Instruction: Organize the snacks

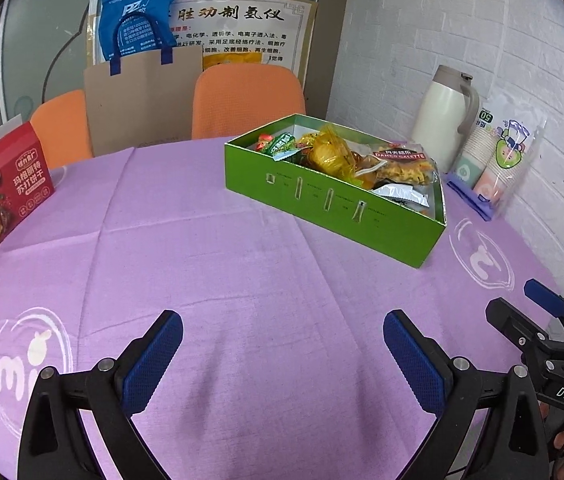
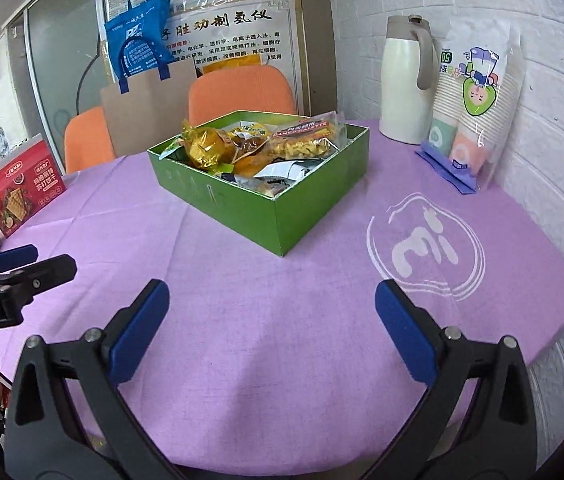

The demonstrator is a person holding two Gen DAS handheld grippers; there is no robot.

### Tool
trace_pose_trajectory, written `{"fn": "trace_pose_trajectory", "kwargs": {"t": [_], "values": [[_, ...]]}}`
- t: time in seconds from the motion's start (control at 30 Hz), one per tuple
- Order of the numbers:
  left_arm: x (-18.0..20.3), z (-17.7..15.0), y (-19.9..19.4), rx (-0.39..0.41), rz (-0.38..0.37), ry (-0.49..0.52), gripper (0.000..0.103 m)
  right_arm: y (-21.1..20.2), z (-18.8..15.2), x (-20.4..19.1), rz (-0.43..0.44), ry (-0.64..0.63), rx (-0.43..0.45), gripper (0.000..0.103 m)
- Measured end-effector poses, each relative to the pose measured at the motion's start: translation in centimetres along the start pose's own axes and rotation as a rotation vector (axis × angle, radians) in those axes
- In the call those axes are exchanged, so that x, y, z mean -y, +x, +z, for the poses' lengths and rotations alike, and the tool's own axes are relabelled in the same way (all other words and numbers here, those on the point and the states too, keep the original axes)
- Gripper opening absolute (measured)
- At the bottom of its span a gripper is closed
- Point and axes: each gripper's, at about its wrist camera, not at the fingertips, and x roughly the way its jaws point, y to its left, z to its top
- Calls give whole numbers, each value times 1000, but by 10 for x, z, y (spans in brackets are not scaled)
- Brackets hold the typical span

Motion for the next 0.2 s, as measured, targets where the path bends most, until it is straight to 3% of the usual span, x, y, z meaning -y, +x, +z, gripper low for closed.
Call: {"fn": "trace_pose_trajectory", "kwargs": {"t": [0.2], "values": [[-1, 1, -5, 15, -4, -1, 102, -2, 0, 1, 3, 11, 3, 102]]}}
